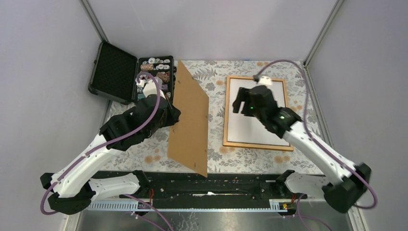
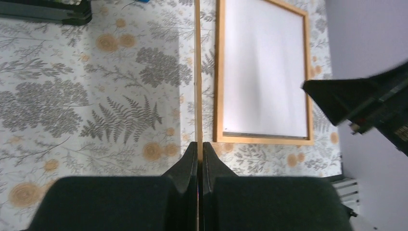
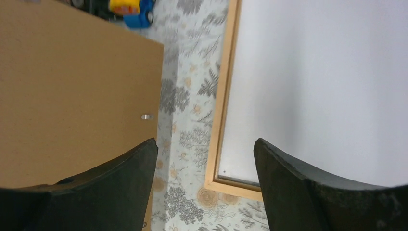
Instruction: Put the photo into the frame
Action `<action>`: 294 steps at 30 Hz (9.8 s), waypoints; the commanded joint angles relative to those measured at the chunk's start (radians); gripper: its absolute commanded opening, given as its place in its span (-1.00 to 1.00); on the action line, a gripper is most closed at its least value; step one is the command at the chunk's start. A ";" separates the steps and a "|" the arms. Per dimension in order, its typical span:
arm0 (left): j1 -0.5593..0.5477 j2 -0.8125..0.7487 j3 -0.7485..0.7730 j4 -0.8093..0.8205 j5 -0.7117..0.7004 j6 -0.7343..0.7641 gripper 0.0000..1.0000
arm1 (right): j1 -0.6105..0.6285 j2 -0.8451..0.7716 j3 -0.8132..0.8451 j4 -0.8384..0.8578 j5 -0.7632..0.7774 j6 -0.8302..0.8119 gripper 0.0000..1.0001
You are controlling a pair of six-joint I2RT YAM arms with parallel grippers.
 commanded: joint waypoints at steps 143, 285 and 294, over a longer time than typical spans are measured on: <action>0.161 1.140 -0.179 2.005 0.450 -0.292 -1.00 | -0.027 -0.570 -0.132 -0.160 0.215 -0.111 0.99; 0.127 0.918 -0.359 1.268 0.719 0.034 -0.44 | -0.380 0.518 -0.147 0.405 -0.621 -0.064 -0.27; 0.127 0.948 -0.321 1.215 0.703 0.033 -0.55 | -0.379 0.515 -0.251 0.525 -0.695 0.020 -0.33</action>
